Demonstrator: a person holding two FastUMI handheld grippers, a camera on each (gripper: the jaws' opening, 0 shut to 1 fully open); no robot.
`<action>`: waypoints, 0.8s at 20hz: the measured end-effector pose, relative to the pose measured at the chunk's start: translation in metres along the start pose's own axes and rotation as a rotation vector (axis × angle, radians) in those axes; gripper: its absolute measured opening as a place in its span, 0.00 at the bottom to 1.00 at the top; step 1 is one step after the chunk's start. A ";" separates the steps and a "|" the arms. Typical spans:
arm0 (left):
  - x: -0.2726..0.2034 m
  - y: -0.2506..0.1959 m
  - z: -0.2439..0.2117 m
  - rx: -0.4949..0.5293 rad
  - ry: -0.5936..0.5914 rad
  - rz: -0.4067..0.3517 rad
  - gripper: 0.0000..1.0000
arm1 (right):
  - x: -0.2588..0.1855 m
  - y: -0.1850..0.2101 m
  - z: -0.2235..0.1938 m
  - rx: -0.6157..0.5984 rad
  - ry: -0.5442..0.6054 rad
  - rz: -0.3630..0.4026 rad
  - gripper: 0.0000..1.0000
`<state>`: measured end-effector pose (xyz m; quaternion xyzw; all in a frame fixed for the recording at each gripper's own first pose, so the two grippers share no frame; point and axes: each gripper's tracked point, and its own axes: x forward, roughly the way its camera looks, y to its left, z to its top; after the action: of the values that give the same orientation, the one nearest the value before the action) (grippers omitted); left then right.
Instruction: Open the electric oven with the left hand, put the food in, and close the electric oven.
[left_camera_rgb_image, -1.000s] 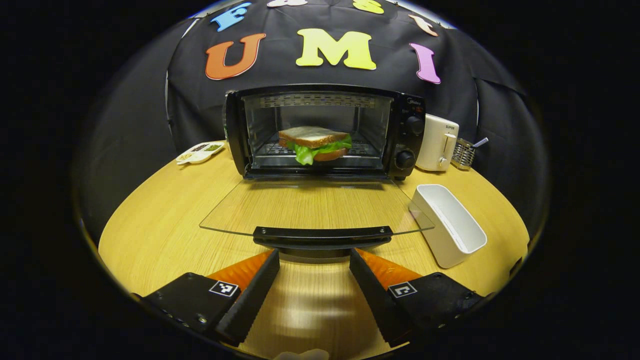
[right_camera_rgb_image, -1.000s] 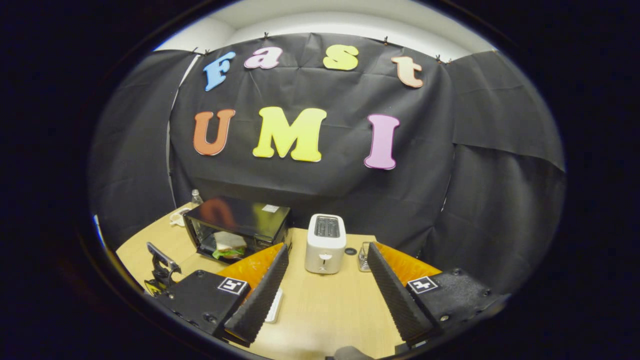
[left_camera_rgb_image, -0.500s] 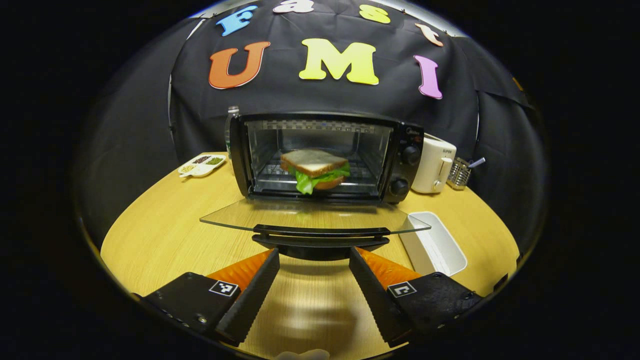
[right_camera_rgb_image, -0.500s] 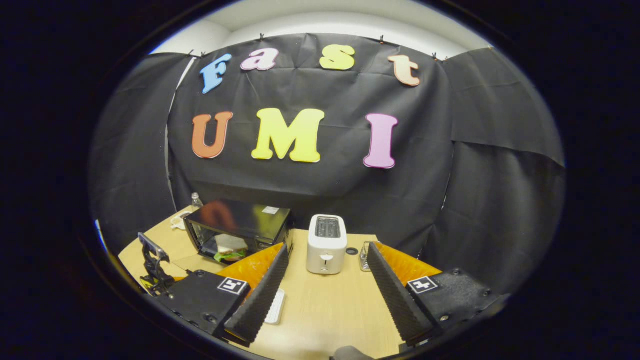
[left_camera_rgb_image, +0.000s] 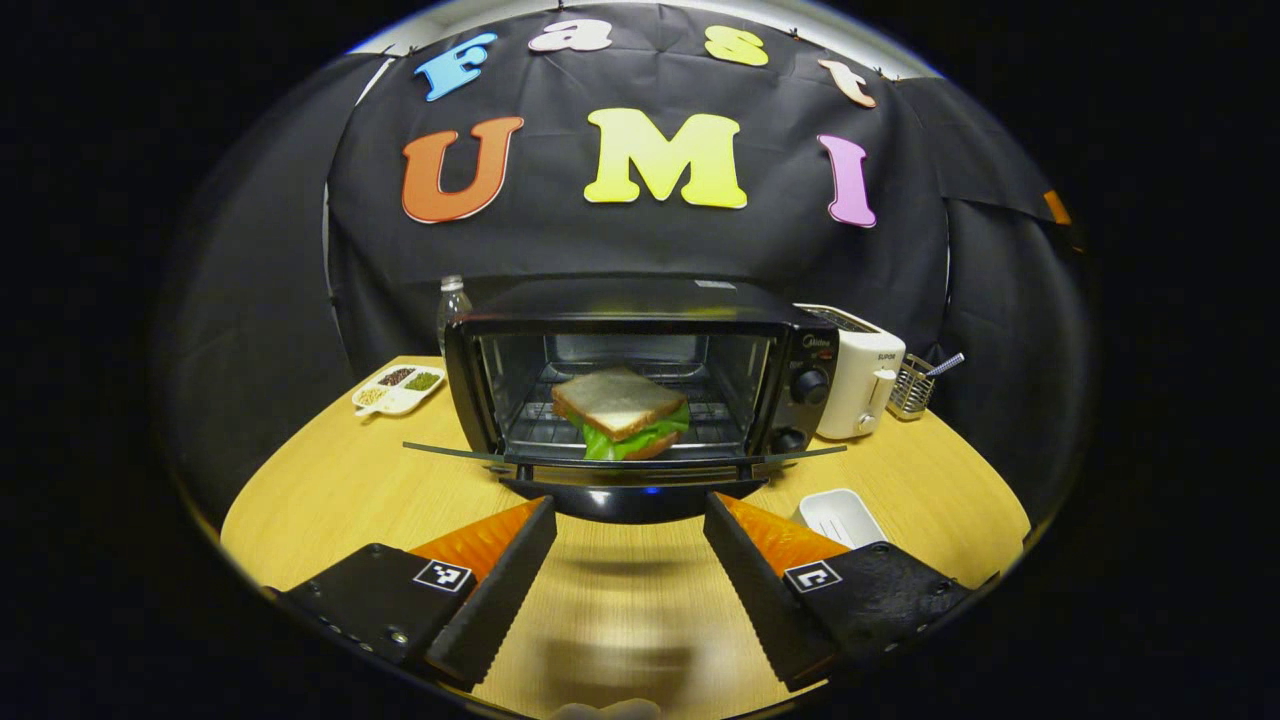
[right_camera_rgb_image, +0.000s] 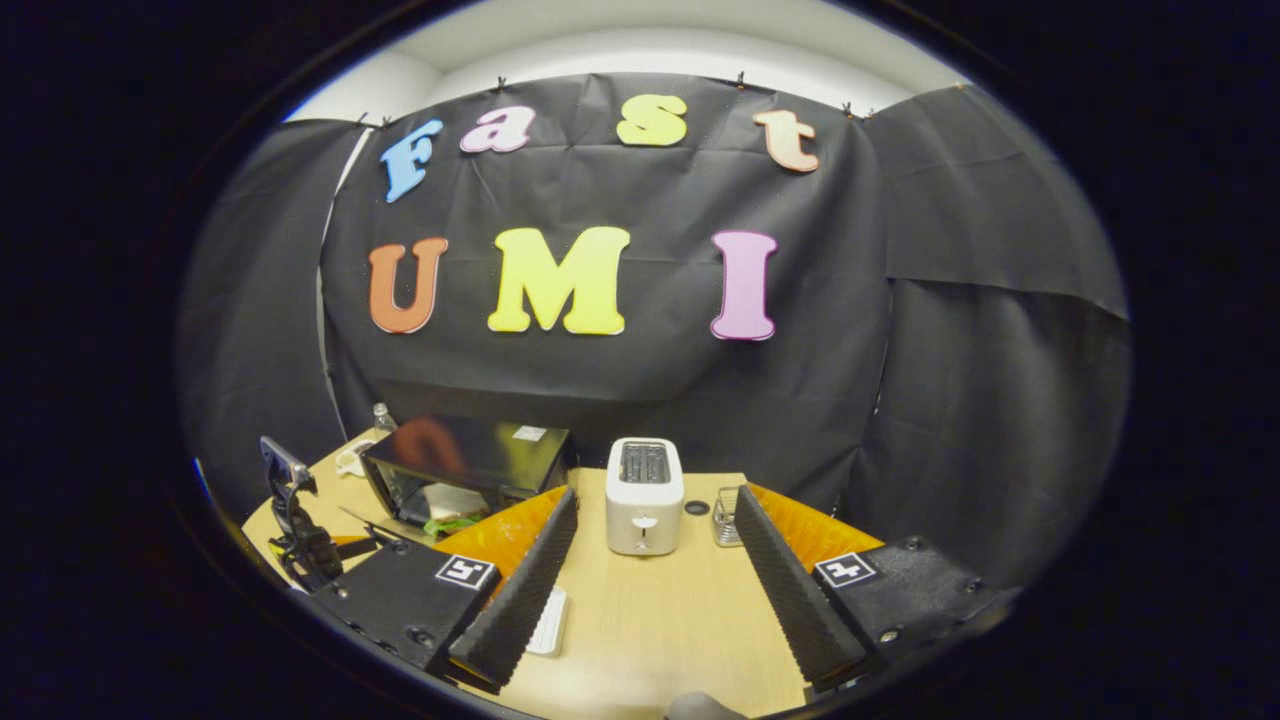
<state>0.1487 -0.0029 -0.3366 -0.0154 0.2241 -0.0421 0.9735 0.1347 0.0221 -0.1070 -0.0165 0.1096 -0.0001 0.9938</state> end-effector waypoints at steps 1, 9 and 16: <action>0.003 0.000 0.007 0.002 -0.009 0.000 0.98 | 0.001 -0.002 0.001 0.005 -0.002 -0.003 0.92; 0.033 0.000 0.050 -0.008 -0.047 0.010 0.98 | 0.004 -0.006 0.004 0.029 -0.005 -0.017 1.00; 0.033 0.006 0.051 0.009 -0.049 0.028 0.98 | 0.007 -0.002 0.008 0.020 -0.011 -0.010 1.00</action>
<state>0.2011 0.0004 -0.3060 -0.0092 0.2005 -0.0292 0.9792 0.1433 0.0203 -0.1007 -0.0071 0.1039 -0.0062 0.9945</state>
